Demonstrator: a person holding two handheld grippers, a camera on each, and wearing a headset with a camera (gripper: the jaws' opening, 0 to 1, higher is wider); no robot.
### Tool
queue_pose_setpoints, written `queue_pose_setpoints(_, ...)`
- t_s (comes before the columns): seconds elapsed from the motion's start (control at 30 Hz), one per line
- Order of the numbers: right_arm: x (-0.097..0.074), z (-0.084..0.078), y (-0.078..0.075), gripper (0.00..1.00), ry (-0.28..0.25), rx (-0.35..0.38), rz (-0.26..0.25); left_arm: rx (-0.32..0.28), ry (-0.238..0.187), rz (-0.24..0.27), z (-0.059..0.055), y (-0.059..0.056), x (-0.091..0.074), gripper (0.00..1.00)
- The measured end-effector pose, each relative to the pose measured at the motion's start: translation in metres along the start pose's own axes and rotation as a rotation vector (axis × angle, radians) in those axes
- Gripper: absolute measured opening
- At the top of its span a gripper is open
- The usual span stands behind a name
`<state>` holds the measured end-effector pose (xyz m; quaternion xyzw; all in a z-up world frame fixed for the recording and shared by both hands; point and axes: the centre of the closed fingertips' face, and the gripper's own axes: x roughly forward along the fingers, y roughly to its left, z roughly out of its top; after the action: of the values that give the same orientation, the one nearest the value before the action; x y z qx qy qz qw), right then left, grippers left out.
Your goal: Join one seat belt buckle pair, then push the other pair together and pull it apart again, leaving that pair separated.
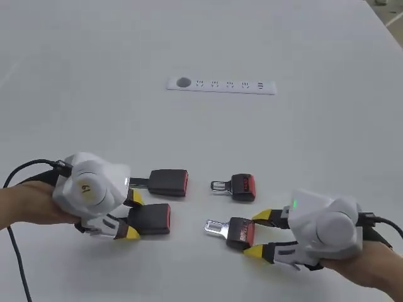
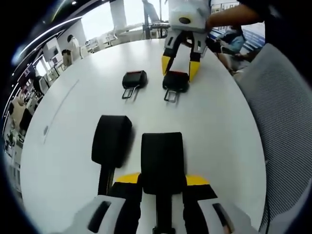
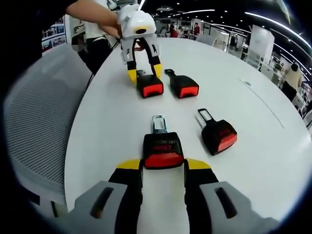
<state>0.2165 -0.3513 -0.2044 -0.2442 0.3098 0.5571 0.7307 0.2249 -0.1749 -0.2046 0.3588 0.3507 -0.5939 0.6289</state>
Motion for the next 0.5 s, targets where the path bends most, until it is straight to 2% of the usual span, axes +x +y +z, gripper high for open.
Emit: queue_pose_setpoints(0.5,0.0089,0.0089,-0.0019,0.31,0.001,-0.039,0.016,0.012,-0.004,-0.019,0.0009,-0.0013,0.0004,0.33)
